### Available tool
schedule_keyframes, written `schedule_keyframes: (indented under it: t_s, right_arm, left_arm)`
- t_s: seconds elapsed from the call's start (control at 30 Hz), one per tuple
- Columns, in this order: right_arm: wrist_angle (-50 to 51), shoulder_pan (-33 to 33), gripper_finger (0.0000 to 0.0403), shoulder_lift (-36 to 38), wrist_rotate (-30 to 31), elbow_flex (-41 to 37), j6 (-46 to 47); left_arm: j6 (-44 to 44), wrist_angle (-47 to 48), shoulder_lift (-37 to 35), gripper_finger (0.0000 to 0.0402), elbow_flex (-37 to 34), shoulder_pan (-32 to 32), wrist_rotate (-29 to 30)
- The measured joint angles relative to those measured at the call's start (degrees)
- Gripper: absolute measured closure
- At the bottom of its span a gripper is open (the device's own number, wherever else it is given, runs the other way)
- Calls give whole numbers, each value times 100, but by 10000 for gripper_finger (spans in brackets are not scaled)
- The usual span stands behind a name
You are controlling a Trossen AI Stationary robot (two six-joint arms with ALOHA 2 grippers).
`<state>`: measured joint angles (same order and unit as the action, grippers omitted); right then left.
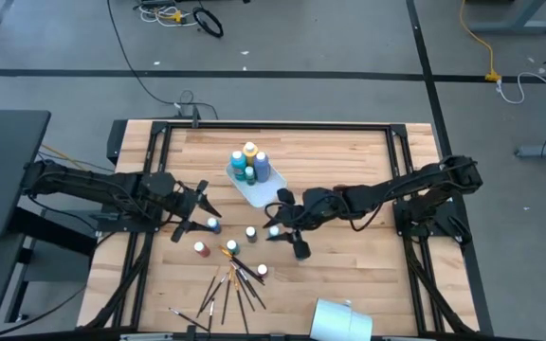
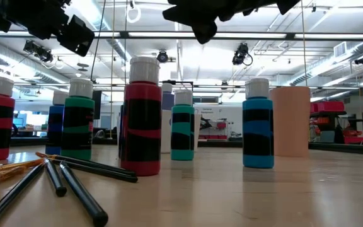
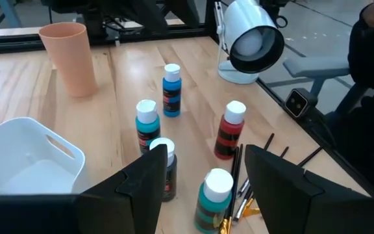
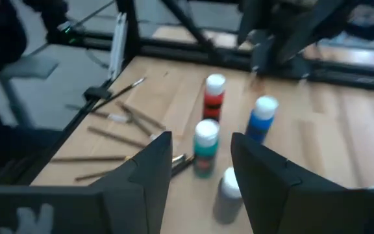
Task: Pick & Place Paint Supplies
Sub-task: Put the small blue paint bottle into the white bin
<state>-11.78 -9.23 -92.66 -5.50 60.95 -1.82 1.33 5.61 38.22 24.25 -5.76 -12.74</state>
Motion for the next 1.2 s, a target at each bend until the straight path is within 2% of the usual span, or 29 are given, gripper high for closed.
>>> schedule_keyframes:
  t_s: [0.17,1.03,1.2]
  right_arm:
    - [-229,2,242,-3,363,0,-78]
    - [-344,17,229,-3,293,0,139]
    - [-340,15,231,-7,293,0,137]
  left_arm:
    - [-217,2,0,185,0,0,1]
    - [-95,29,2,185,0,-4,-215]
    - [-120,134,2,185,0,-15,-501]
